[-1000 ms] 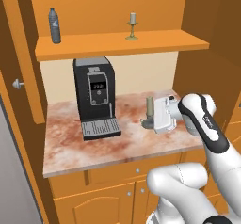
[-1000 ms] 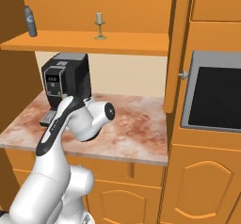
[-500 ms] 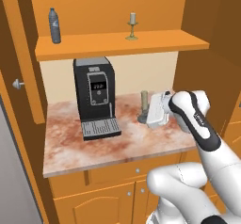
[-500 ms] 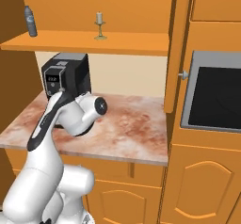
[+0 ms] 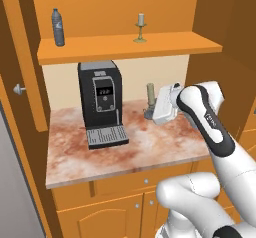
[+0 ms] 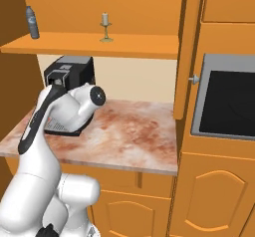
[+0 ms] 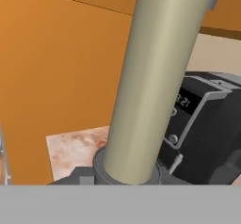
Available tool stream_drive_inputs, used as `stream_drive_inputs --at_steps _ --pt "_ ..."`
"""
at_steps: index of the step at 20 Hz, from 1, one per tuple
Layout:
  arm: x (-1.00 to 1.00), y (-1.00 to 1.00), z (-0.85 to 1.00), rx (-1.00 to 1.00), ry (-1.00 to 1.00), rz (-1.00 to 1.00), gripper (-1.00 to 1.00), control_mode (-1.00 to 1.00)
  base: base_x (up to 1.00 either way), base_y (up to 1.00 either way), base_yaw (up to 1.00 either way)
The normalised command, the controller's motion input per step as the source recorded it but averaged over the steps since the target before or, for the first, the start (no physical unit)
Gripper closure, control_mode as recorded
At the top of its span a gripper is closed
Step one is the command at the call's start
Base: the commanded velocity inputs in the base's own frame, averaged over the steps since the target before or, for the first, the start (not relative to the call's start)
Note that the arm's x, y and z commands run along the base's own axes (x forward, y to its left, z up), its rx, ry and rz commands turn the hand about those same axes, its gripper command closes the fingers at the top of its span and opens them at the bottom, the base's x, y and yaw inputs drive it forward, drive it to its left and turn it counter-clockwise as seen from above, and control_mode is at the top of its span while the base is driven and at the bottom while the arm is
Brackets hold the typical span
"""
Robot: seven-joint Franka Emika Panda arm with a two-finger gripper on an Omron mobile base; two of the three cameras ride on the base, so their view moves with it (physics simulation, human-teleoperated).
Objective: Pick the candle and candle from the dining table and place them in the open cabinet. Close the cabinet after placing the objects.
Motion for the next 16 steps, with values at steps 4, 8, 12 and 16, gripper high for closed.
stream_drive_inputs --at_steps 4,8,12,16 --pt "0.00 0.00 0.63 -0.03 0.00 0.00 1.00 -1.00 0.00 0.00 0.00" --pt "-0.05 0.00 0.55 -0.01 0.00 0.00 1.00 -1.00 0.00 0.00 0.00" --pt "-0.01 0.00 0.48 0.00 0.01 0.00 1.00 -1.00 0.00 0.00 0.00" --pt "0.00 0.04 0.43 0.00 0.00 0.00 1.00 -1.00 0.00 0.00 0.00"
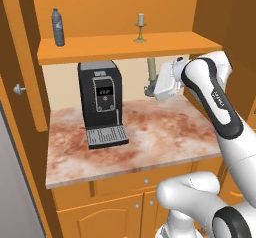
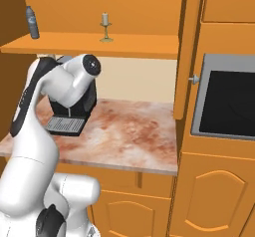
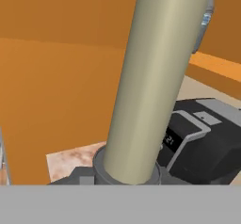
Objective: Pick the candle and candle from the dining table and place them in the open cabinet. Close the cabinet after placing the objects.
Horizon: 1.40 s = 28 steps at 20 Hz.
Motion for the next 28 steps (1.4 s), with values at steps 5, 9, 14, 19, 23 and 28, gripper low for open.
stream_drive_inputs --at_steps 5,9,14,19,23,28 --pt "0.02 0.14 0.40 0.00 0.01 -0.03 1.00 -1.00 0.00 0.00 0.00" --pt "0.12 0.19 0.34 0.00 0.01 -0.04 1.00 -1.00 0.00 0.00 0.00" --pt "0.14 0.17 0.32 0.00 0.01 -0.02 1.00 -1.00 0.00 0.00 0.00" --pt "0.16 0.11 0.28 0.00 0.00 -0.01 1.00 -1.00 0.00 0.00 0.00" --pt "0.16 0.06 0.20 0.00 -0.01 0.00 1.00 -1.00 0.00 0.00 0.00" --pt "0.20 0.03 0.18 0.00 -0.01 0.00 1.00 -1.00 0.00 0.00 0.00"
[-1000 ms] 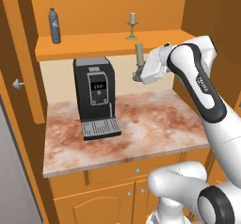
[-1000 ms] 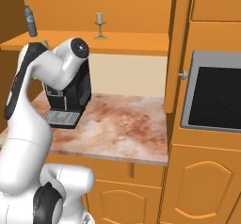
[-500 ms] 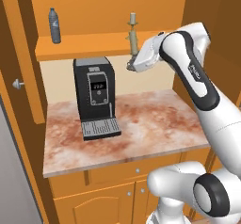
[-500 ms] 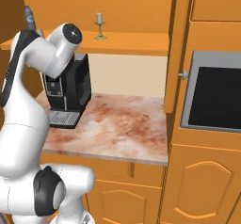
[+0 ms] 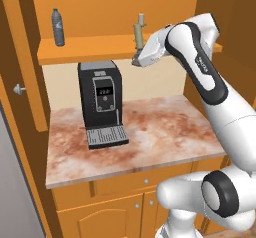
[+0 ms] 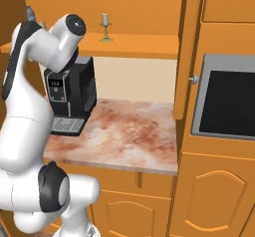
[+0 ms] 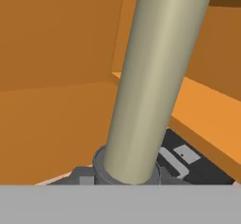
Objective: Pick the candle and candle from the dining table and place them in the open cabinet. Close the cabinet after placing the objects.
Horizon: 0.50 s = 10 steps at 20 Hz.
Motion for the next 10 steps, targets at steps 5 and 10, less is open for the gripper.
stream_drive_inputs --at_steps 5,10 --pt "0.42 0.01 0.10 0.01 0.00 0.00 1.00 -1.00 0.00 0.00 0.00" --pt "0.52 0.00 0.00 0.01 0.00 -0.01 1.00 -1.00 0.00 0.00 0.00"
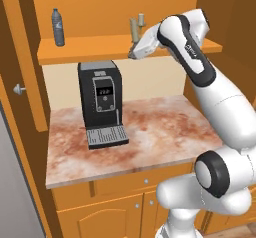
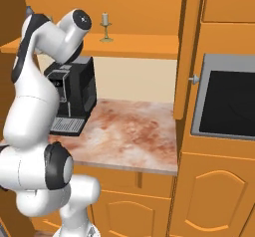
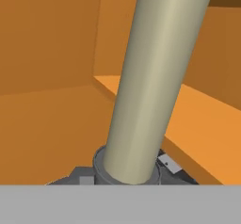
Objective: Pick the candle and candle from the dining table and place them in the open cabinet. Close the cabinet after placing the objects.
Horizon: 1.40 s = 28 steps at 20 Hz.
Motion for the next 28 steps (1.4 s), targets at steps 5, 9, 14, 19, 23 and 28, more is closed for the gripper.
stream_drive_inputs --at_steps 5,9,14,19,23,28 --pt "0.53 0.00 0.00 0.00 -0.02 -0.03 1.00 -1.00 0.00 0.00 0.00" --pt "0.52 0.00 0.00 0.00 -0.02 -0.03 1.00 -1.00 0.00 0.00 0.00" --pt "0.53 0.00 0.00 0.00 -0.02 -0.04 1.00 -1.00 0.00 0.00 0.00" --pt "0.52 0.03 0.00 0.00 -0.01 -0.05 1.00 -1.00 0.00 0.00 0.00" --pt "0.48 0.08 0.00 0.00 -0.02 -0.05 1.00 -1.00 0.00 0.00 0.00" --pt "0.47 0.13 -0.03 0.00 -0.02 -0.04 1.00 -1.00 0.00 0.00 0.00"
